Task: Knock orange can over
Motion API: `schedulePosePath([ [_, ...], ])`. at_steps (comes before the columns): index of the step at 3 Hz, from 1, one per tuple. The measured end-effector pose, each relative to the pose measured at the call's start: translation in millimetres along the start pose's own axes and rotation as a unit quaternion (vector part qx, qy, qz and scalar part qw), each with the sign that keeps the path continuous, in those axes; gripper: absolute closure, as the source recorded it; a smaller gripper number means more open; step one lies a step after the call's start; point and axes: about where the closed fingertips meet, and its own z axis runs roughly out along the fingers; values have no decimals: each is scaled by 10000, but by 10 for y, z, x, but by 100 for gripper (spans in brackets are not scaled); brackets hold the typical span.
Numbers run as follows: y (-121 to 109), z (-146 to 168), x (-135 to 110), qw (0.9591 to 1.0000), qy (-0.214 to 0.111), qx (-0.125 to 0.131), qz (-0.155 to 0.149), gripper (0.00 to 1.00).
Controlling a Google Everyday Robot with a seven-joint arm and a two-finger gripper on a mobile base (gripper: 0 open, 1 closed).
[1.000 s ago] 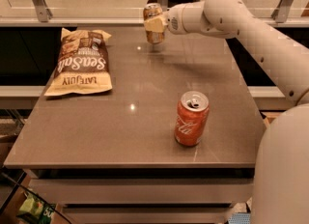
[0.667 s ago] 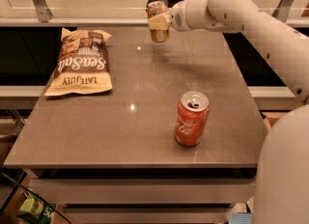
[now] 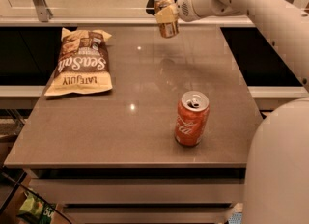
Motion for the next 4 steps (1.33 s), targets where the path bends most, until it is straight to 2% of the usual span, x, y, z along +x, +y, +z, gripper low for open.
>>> schedulePosePath([
  [2,-176,-104,96,9969,745,234,2,100],
  [4,-182,-172,163,9912,1274,325,-120,100],
])
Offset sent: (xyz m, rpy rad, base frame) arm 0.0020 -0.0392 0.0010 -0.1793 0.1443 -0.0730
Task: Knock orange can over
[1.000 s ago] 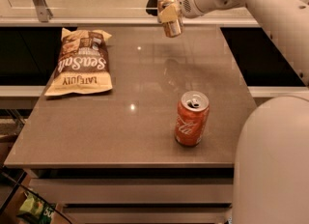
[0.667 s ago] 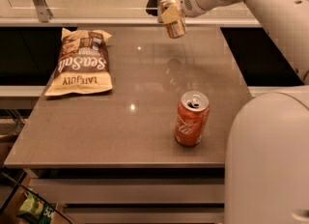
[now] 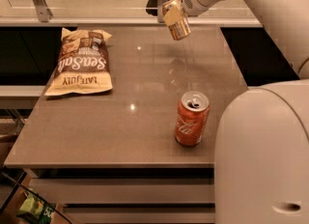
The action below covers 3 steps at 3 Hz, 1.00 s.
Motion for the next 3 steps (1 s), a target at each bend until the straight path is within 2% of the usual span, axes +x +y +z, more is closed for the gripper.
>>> schedulePosePath([
  [2,61,3,22,9982,534,29,-280,100],
  [3,101,58,54,9957,824,6,-414,100],
])
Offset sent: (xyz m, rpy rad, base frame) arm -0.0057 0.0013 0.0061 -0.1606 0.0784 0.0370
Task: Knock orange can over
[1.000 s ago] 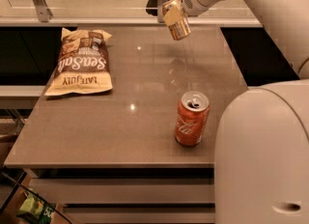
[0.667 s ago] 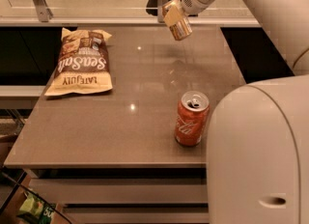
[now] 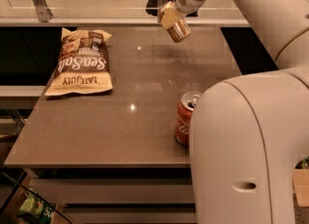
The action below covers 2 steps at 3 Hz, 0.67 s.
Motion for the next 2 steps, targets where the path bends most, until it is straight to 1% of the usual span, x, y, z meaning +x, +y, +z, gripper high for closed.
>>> schedulePosePath([
  [1,33,54,33,9995,295,3,-117,100],
  [2,65,108,65,9981,567,-16,-230,100],
])
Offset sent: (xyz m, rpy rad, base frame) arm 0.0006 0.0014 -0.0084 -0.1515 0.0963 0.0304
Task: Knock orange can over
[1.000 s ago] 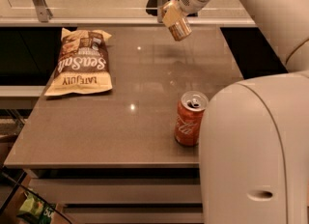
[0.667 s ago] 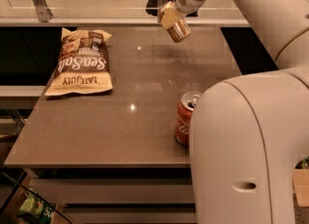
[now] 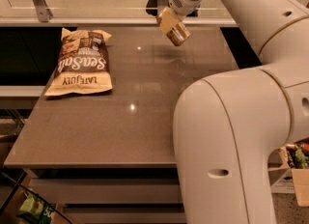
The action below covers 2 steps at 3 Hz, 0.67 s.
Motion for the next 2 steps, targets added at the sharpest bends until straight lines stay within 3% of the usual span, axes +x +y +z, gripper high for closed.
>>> schedulePosePath([
  [2,73,136,33,9990,397,-91,-172,100],
])
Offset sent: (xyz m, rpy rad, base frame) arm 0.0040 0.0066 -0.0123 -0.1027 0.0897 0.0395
